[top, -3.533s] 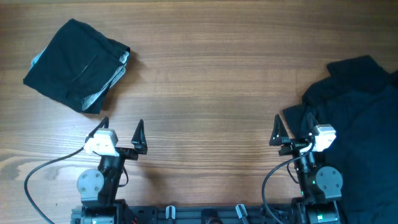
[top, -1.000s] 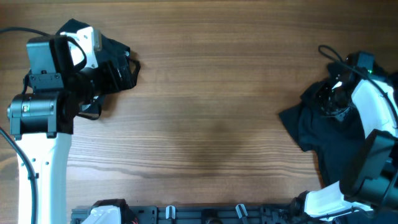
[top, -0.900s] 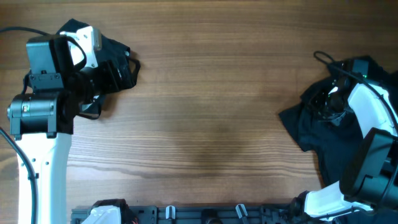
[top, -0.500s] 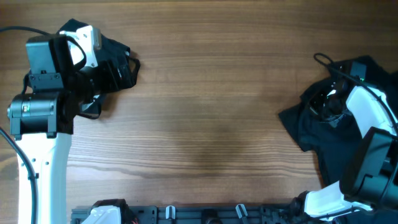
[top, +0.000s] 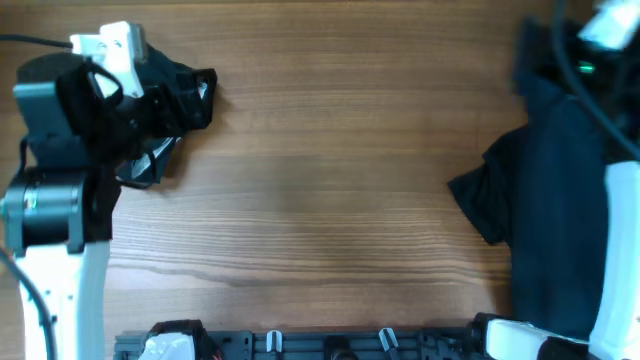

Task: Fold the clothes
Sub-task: 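Lift the black t-shirt and drag it leftward to the table center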

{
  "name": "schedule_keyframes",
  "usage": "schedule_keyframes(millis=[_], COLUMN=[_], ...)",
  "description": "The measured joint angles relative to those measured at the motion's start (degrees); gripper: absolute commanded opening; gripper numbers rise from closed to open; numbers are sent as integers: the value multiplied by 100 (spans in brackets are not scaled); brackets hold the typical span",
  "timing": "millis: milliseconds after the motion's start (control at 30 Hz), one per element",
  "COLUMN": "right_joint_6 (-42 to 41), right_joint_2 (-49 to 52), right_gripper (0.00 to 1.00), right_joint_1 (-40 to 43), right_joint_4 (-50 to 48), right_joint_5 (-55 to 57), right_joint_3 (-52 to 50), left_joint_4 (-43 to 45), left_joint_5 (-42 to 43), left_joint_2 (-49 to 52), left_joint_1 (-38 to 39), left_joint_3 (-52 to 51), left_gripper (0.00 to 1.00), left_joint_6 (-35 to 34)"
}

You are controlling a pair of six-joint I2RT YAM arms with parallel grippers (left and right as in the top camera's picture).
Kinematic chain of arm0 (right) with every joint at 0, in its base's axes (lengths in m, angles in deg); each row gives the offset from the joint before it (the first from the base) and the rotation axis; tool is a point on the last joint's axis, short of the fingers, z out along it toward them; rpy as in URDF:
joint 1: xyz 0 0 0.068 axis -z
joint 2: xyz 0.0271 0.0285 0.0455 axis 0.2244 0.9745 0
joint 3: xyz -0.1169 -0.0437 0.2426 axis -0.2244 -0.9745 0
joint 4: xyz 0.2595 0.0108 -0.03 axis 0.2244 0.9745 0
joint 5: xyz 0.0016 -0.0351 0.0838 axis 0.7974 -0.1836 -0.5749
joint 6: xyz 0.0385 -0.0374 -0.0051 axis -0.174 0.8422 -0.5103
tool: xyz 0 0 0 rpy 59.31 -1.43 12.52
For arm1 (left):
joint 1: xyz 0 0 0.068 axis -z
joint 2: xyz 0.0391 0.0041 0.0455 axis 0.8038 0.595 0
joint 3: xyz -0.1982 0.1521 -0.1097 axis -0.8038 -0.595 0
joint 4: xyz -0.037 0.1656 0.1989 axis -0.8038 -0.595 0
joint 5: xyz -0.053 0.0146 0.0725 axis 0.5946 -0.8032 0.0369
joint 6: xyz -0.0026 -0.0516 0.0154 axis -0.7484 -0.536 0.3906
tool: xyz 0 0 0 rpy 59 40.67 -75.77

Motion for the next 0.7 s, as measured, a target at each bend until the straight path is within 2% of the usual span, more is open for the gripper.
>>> schedule_keyframes(millis=[67, 100, 133, 167, 200, 300, 333, 433, 567, 600, 700], right_joint_6=[-55, -70, -72, -70, -66, 46, 68, 107, -76, -201, -380], right_joint_2=[138, 295, 487, 667, 879, 1394, 1486, 1318, 297, -116, -774], right_gripper=[4, 6, 14, 36, 48, 70, 73, 77, 77, 77, 77], right_joint_1=[-1023, -1840, -2623, -3283, -3816, -5163, -5431, -5257, -3779, -3209, -2280], right_joint_4=[-221, -334, -363, -358, -382, -382, -348, -205, 168, 341, 789], right_joint_5=[-59, -50, -24, -11, 11, 170, 326, 890, 1320, 1392, 1399], right_joint_3=[0, 0, 0, -2, 0, -2, -13, -22, -22, -22, 2], left_joint_4=[125, 173, 212, 225, 229, 229, 227, 201, -179, -249, -267], left_joint_5=[17, 22, 20, 20, 20, 20, 20, 20, 74, 105, 103], left_joint_2=[-326, -490, -699, -857, -997, -1189, -1213, -1150, -625, -326, 737], left_joint_1=[-146, -260, -431, -557, -664, -837, -848, -846, -474, -157, 691], left_joint_3=[7, 9, 9, 13, 20, 31, 33, 35, 52, 63, 83], left_gripper=[99, 99, 99, 99, 100, 100, 100, 100, 100, 100, 97], left_joint_6=[0, 0, 0, 0, 0, 0, 0, 0, 2, 50, 334])
